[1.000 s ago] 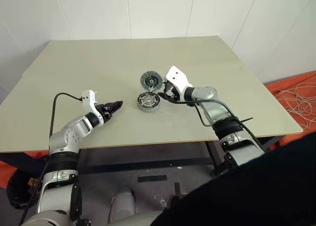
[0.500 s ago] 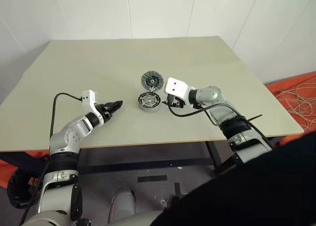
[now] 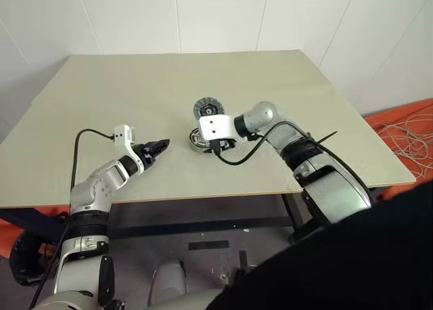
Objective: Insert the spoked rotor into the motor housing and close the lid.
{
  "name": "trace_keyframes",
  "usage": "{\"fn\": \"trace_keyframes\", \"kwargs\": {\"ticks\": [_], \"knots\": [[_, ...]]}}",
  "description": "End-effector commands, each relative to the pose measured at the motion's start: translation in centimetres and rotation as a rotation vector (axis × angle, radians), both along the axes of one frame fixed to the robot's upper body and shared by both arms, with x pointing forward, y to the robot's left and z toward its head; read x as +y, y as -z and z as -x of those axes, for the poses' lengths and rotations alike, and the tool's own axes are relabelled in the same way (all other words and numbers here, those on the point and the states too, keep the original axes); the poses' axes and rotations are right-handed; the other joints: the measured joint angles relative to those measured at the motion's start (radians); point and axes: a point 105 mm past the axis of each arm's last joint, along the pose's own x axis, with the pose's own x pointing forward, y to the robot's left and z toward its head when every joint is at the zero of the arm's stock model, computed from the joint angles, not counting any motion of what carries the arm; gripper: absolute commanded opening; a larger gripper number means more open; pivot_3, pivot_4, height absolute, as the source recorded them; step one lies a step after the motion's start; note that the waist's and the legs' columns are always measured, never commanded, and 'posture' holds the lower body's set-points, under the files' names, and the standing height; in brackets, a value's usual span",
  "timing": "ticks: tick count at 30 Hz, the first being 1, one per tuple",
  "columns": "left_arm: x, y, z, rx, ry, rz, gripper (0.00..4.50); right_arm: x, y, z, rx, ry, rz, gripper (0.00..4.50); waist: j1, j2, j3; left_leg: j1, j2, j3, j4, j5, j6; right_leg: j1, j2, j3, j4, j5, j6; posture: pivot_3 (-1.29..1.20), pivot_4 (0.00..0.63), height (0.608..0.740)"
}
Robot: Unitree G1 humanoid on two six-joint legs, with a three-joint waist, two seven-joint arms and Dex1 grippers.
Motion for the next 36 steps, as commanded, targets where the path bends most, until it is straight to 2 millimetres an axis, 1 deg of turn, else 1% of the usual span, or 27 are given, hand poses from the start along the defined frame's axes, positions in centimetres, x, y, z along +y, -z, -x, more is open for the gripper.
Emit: {"fn": "trace_keyframes", "kwargs": {"ticks": [1, 3, 7, 13, 17, 26, 32, 35, 36], "knots": [[-0.1, -1.9, 0.2, -0.056, 0.016, 0.019, 2.86, -0.2, -0.2, -0.9, -0.039, 0.021, 0.037, 2.86, 0.0, 0.0, 0.0, 0.0, 0.0, 0.0, 0.0, 0.0, 0.0, 0.0, 0.0, 0.0, 0.0, 0.0, 0.0, 0.0, 0.0, 0.74], [-0.4, -2.0, 0.5, -0.025, 0.033, 0.064, 2.86, -0.6, 0.2, -1.3, -0.039, 0.053, 0.05, 2.86, 0.0, 0.0, 0.0, 0.0, 0.0, 0.0, 0.001, 0.0, 0.0, 0.0, 0.0, 0.0, 0.001, 0.0, 0.0, 0.0, 0.0, 0.74], [-0.8, -2.2, 1.0, 0.016, 0.07, 0.12, 2.86, -1.2, 0.4, -1.9, -0.051, 0.101, 0.055, 2.86, -0.004, 0.001, 0.0, 0.0, 0.0, 0.0, 0.001, 0.0, 0.0, -0.001, 0.0, 0.0, 0.002, 0.0, 0.0, 0.0, 0.0, 0.74], [-1.1, -2.3, 1.0, 0.029, 0.078, 0.123, 2.86, -1.4, 0.1, -2.5, -0.068, 0.139, 0.046, 2.86, -0.009, 0.001, 0.001, 0.0, 0.0, 0.0, 0.001, 0.0, 0.0, -0.001, 0.0, 0.0, 0.002, 0.0, 0.0, 0.0, 0.0, 0.74], [-1.1, -2.3, 0.9, 0.031, 0.077, 0.118, 2.86, -1.5, 0.6, -2.6, -0.05, 0.173, 0.037, 2.86, -0.015, 0.001, 0.001, 0.0, 0.0, 0.0, 0.001, 0.0, 0.0, -0.001, 0.0, 0.0, 0.002, 0.0, 0.0, 0.0, 0.0, 0.74], [-0.7, -2.0, 1.1, 0.033, 0.063, 0.108, 2.86, -0.3, 1.8, -1.7, -0.024, 0.133, 0.044, 2.86, -0.024, 0.001, 0.001, 0.0, 0.001, 0.0, 0.001, 0.0, 0.0, -0.001, 0.0, 0.0, 0.002, 0.0, 0.0, 0.0, 0.0, 0.74], [-0.4, -2.0, 1.1, 0.03, 0.049, 0.103, 2.86, 0.1, 2.1, -1.2, -0.016, 0.098, 0.056, 2.86, -0.024, 0.001, 0.001, 0.0, 0.001, 0.0, 0.001, 0.0, 0.0, -0.001, 0.0, 0.0, 0.002, 0.0, -0.001, 0.0, 0.0, 0.74], [-0.5, -1.9, 1.1, 0.029, 0.047, 0.103, 2.86, 0.1, 2.1, -1.3, -0.018, 0.1, 0.054, 2.26, -0.024, 0.001, 0.001, 0.0, 0.001, 0.0, 0.001, 0.0, 0.0, -0.001, 0.0, 0.0, 0.002, 0.0, -0.001, 0.0, 0.0, 0.74], [-0.5, -1.9, 1.1, 0.029, 0.047, 0.103, 2.86, 0.0, 2.0, -1.3, -0.019, 0.101, 0.054, 1.96, -0.024, 0.001, 0.001, 0.0, 0.001, 0.0, 0.001, 0.0, 0.0, -0.001, 0.0, 0.0, 0.002, 0.0, -0.001, 0.0, 0.0, 0.74]]}}
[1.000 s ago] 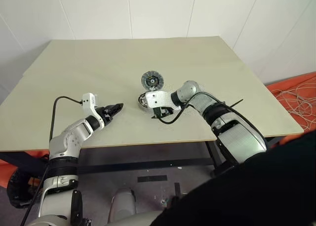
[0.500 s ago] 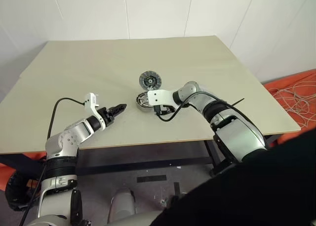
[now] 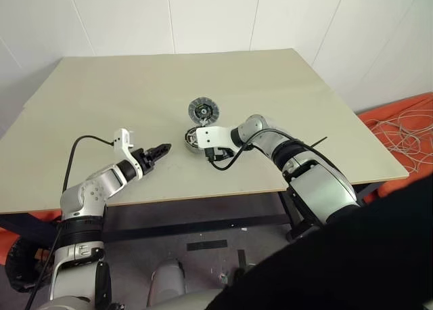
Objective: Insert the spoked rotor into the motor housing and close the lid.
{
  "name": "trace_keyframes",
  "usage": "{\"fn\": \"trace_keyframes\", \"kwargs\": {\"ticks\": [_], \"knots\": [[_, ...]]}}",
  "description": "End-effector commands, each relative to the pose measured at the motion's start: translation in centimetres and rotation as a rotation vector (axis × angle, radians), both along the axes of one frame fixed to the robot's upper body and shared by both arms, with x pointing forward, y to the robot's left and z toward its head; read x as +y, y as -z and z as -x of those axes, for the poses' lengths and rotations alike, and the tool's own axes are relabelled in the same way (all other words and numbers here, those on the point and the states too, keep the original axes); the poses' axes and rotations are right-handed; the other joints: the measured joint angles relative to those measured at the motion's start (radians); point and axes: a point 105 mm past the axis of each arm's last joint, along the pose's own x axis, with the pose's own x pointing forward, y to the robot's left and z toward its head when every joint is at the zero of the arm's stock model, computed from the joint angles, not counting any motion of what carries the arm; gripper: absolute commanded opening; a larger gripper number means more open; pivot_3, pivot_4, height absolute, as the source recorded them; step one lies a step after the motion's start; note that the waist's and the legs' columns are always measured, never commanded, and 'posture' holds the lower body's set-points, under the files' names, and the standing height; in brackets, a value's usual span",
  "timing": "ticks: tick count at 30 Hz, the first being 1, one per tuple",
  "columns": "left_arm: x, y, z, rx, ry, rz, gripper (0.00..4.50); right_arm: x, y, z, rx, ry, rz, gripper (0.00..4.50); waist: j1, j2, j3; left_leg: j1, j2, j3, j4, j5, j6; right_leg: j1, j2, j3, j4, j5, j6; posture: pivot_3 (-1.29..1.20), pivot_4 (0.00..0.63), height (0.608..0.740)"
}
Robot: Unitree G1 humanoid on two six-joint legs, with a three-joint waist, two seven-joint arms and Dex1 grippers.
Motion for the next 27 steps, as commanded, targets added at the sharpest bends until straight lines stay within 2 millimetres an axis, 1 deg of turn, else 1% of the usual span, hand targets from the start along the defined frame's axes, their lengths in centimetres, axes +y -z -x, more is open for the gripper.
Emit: {"fn": "trace_keyframes", "kwargs": {"ticks": [1, 3, 15, 17, 19, 21, 27], "knots": [[0.07, -1.62, -0.27, -0.07, -0.006, -0.008, 2.86, 0.48, -0.73, -0.04, -0.025, -0.025, -0.011, 1.63, 0.0, 0.0, 0.0, 0.0, 0.0, 0.0, 0.0, 0.0, 0.0, 0.0, 0.0, 0.0, 0.0, 0.0, 0.0, 0.0, 0.0, 0.74], [0.0, -1.6, -0.27, -0.07, -0.005, -0.007, 2.86, 0.46, -0.77, -0.13, -0.034, -0.021, -0.013, 0.97, 0.0, 0.0, 0.0, 0.0, 0.0, 0.0, 0.0, 0.0, 0.0, 0.0, 0.0, 0.0, 0.0, 0.0, 0.0, 0.0, 0.0, 0.74], [-0.32, -1.51, -0.24, -0.071, 0.002, -0.006, 2.86, 0.34, -0.9, -0.54, -0.056, 0.009, -0.027, 0.97, 0.0, 0.0, 0.0, 0.0, 0.0, 0.0, 0.0, 0.0, 0.001, 0.0, 0.0, 0.0, 0.0, 0.0, 0.0, 0.0, 0.0, 0.74], [-0.31, -1.5, -0.24, -0.07, 0.001, -0.007, 2.86, 0.38, -0.92, -0.63, -0.055, 0.021, -0.035, 0.62, 0.0, 0.0, 0.0, 0.0, 0.0, 0.0, 0.0, 0.0, 0.001, 0.0, 0.0, 0.0, 0.0, 0.0, 0.0, 0.0, 0.0, 0.74], [-0.3, -1.49, -0.23, -0.07, 0.0, -0.008, 2.86, 0.44, -0.93, -0.62, -0.052, 0.023, -0.039, 0.12, 0.0, 0.0, 0.0, 0.0, 0.0, 0.0, 0.0, 0.0, 0.0, 0.0, 0.0, 0.0, 0.0, 0.0, 0.0, 0.0, 0.0, 0.74], [-0.27, -1.48, -0.23, -0.07, -0.002, -0.009, 2.86, 0.51, -0.96, -0.6, -0.052, 0.021, -0.043, 0.01, 0.0, 0.0, 0.0, 0.0, 0.0, 0.0, 0.0, 0.0, 0.0, 0.0, 0.0, 0.0, 0.0, 0.0, 0.0, 0.0, 0.0, 0.74], [-0.14, -1.43, -0.29, -0.069, -0.008, -0.009, 2.86, 0.5, -1.24, -1.0, -0.081, 0.043, -0.053, 0.0, 0.0, 0.001, 0.0, 0.0, 0.0, 0.0, 0.0, 0.0, 0.0, 0.0, 0.0, 0.001, 0.0, 0.0, 0.0, 0.0, 0.0, 0.74]]}}
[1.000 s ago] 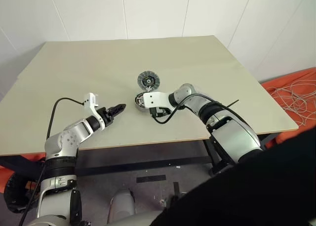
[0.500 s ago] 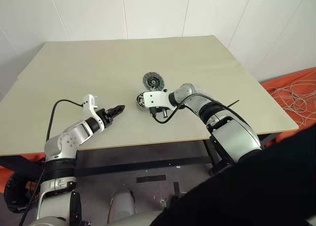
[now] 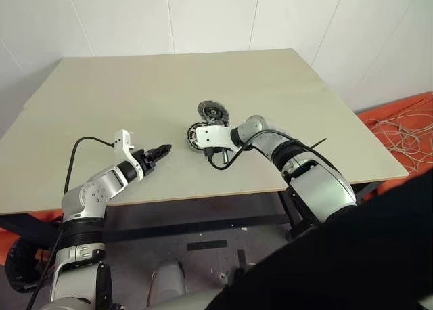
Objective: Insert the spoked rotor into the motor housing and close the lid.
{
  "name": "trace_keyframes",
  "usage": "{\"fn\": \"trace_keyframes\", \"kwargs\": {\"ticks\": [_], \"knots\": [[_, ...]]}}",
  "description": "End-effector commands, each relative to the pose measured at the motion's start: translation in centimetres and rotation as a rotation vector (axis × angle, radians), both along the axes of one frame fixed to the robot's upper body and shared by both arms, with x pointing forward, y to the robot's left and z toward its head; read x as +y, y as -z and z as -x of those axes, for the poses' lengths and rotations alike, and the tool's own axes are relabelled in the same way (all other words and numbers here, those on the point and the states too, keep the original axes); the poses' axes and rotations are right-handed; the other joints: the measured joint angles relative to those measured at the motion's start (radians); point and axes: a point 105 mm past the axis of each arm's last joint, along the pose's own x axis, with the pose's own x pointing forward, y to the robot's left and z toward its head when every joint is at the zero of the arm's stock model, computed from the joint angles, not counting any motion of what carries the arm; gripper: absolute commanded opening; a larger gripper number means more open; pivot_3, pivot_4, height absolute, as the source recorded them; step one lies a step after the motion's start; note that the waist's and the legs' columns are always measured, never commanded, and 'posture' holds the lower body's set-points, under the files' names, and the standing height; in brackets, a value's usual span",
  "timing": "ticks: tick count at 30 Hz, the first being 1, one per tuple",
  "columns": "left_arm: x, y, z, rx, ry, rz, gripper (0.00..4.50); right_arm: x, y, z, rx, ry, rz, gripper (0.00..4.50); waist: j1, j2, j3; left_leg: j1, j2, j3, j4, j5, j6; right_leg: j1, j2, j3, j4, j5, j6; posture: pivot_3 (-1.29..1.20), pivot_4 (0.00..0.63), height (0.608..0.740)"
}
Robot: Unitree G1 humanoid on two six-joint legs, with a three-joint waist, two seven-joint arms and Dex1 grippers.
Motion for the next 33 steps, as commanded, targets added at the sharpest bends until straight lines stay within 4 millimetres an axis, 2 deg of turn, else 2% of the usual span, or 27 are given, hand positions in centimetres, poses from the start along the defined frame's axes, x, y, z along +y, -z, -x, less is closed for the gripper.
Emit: {"fn": "trace_keyframes", "kwargs": {"ticks": [1, 6, 10, 14, 18, 22, 28, 33], "knots": [[0.0, -1.6, -0.3, -0.065, 0.0, -0.01, 2.86, 0.4, -1.2, -0.6, -0.054, 0.016, -0.033, 0.0, 0.0, 0.0, 0.0, 0.0, 0.0, 0.0, 0.0, 0.0, 0.0, 0.0, 0.0, 0.0, 0.0, 0.0, 0.0, 0.0, 0.0, 0.74], [-0.1, -1.4, -0.4, -0.062, -0.002, -0.009, 2.86, 0.9, -2.1, -1.1, 0.006, 0.105, -0.139, 0.0, 0.0, 0.0, 0.0, 0.0, 0.0, 0.0, 0.0, 0.0, 0.0, 0.0, 0.0, 0.0, 0.0, 0.0, 0.0, 0.0, 0.0, 0.74], [-0.1, -1.3, -0.5, -0.059, -0.005, -0.009, 2.86, 2.9, -2.7, -0.5, 0.271, 0.227, -0.302, 0.0, 0.0, 0.001, 0.001, -0.001, 0.0, 0.0, 0.0, 0.0, 0.0, -0.001, 0.0, 0.0, 0.0, 0.0, 0.0, 0.0, 0.0, 0.74], [-0.2, -1.3, -0.5, -0.059, -0.005, -0.009, 2.86, 4.6, -1.3, 1.8, 0.533, 0.259, -0.297, 0.0, 0.0, 0.002, 0.001, -0.001, 0.001, 0.0, -0.002, 0.0, 0.0, -0.002, 0.001, 0.0, -0.001, 0.0, -0.001, 0.0, 0.0, 0.74], [-0.2, -1.3, -0.6, -0.059, -0.003, -0.01, 2.86, 5.0, -0.1, 2.9, 0.631, 0.317, -0.275, 0.0, 0.001, 0.001, 0.001, 0.0, 0.001, 0.0, -0.004, 0.0, 0.0, -0.002, 0.001, 0.0, -0.001, 0.0, -0.002, 0.0, 0.0, 0.74], [-0.2, -1.2, -0.5, -0.057, -0.004, -0.012, 2.86, 5.2, -0.3, 2.4, 0.717, 0.487, -0.333, 0.0, 0.002, 0.001, 0.001, 0.001, 0.001, 0.0, -0.004, 0.0, -0.001, -0.001, 0.001, 0.0, -0.001, 0.0, -0.002, 0.0, 0.0, 0.74], [-0.3, -1.2, -0.4, -0.056, -0.001, -0.012, 2.86, 5.0, -0.3, 0.5, 0.769, 0.815, -0.462, 0.0, 0.002, 0.002, 0.001, 0.004, 0.0, 0.0, -0.005, 0.001, -0.003, -0.001, 0.001, 0.001, 0.0, -0.001, -0.001, 0.0, 0.0, 0.74], [-0.3, -1.2, -0.4, -0.056, 0.0, -0.013, 2.86, 4.6, 0.4, 0.0, 0.786, 0.978, -0.501, 0.0, 0.003, 0.002, 0.001, 0.007, 0.0, -0.002, -0.006, 0.002, -0.003, 0.002, 0.001, 0.001, 0.0, -0.001, -0.001, 0.0, 0.0, 0.74]]}}
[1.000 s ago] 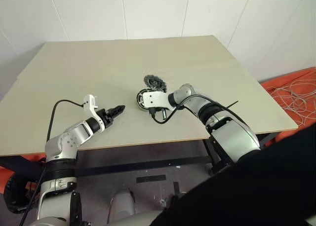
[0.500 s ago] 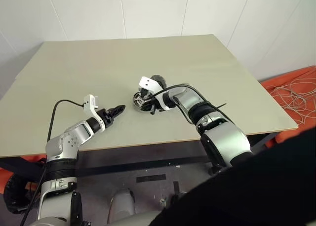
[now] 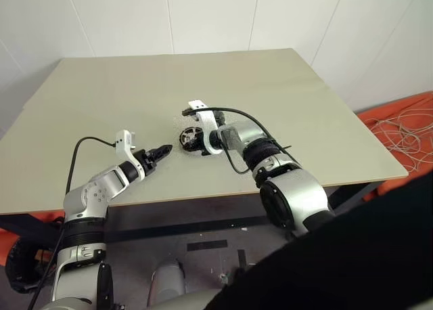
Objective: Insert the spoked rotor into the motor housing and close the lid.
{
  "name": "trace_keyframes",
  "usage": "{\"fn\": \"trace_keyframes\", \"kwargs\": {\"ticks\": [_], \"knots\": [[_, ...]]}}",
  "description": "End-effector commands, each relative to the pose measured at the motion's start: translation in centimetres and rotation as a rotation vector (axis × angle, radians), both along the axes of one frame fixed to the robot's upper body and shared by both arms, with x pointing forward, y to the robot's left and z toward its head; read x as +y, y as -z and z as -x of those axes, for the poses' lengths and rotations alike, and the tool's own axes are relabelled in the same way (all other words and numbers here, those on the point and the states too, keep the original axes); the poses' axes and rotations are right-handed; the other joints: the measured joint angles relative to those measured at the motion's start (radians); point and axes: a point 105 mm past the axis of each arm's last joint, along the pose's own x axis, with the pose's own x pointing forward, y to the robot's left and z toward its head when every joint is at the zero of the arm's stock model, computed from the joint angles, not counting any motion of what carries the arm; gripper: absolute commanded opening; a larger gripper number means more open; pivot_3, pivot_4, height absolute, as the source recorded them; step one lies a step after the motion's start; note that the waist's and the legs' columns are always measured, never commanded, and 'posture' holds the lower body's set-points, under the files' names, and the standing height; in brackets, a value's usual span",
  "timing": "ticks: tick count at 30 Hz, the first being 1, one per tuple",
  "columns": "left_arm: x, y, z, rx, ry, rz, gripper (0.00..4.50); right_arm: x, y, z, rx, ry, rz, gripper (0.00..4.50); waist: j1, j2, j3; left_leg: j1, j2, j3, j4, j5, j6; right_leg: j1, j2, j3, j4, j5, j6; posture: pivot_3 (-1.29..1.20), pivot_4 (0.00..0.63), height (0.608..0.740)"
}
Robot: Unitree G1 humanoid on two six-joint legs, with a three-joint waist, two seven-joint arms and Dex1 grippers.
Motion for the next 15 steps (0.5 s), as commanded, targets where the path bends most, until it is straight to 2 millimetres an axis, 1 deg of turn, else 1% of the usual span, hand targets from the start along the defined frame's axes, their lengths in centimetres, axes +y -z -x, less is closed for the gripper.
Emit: {"fn": "trace_keyframes", "kwargs": {"ticks": [1, 3, 8, 13, 14, 15], "knots": [[0.0, -1.3, -0.3, -0.057, -0.001, -0.01, 2.86, -0.8, 1.2, -0.1, 0.077, 0.116, 0.021, 0.0, 0.002, 0.0, 0.0, 0.001, 0.0, 0.0, 0.0, 0.0, 0.0, 0.001, 0.0, 0.0, 0.0, 0.0, 0.001, 0.0, 0.0, 0.74], [0.0, -1.3, -0.3, -0.057, -0.001, -0.01, 2.86, -0.9, 1.4, -0.1, 0.088, 0.144, 0.022, 0.0, 0.006, 0.0, 0.0, 0.003, -0.001, 0.0, -0.002, 0.0, 0.0, 0.002, -0.001, 0.0, 0.0, -0.004, 0.006, 0.0, 0.0, 0.74], [-0.2, -1.1, -0.2, -0.053, 0.002, -0.009, 2.86, -1.4, 1.6, -0.7, 0.086, 0.225, 0.025, 0.0, 0.017, 0.0, 0.0, 0.007, -0.001, 0.0, -0.004, 0.001, -0.001, 0.005, -0.001, 0.0, -0.001, -0.004, 0.007, 0.0, 0.0, 0.74], [-0.3, -1.1, -0.1, -0.052, 0.005, -0.006, 2.86, -1.4, 1.2, -1.0, 0.058, 0.223, 0.006, 0.0, 0.025, 0.0, 0.0, 0.009, -0.001, -0.001, -0.005, 0.001, -0.002, 0.006, -0.001, 0.0, -0.001, -0.004, 0.007, 0.0, 0.0, 0.74], [-0.3, -1.1, -0.1, -0.053, 0.005, -0.006, 2.86, -1.4, 1.2, -1.1, 0.05, 0.223, 0.011, 0.75, 0.025, 0.0, 0.0, 0.009, -0.001, -0.001, -0.005, 0.001, -0.002, 0.006, -0.001, 0.0, -0.001, -0.004, 0.008, 0.0, 0.0, 0.74], [-0.3, -1.1, -0.1, -0.053, 0.005, -0.006, 2.86, -1.4, 1.1, -1.2, 0.041, 0.218, 0.013, 0.95, 0.025, 0.001, 0.0, 0.008, -0.002, -0.001, -0.005, 0.001, -0.002, 0.006, -0.001, 0.0, -0.001, -0.004, 0.008, 0.0, 0.0, 0.74]]}}
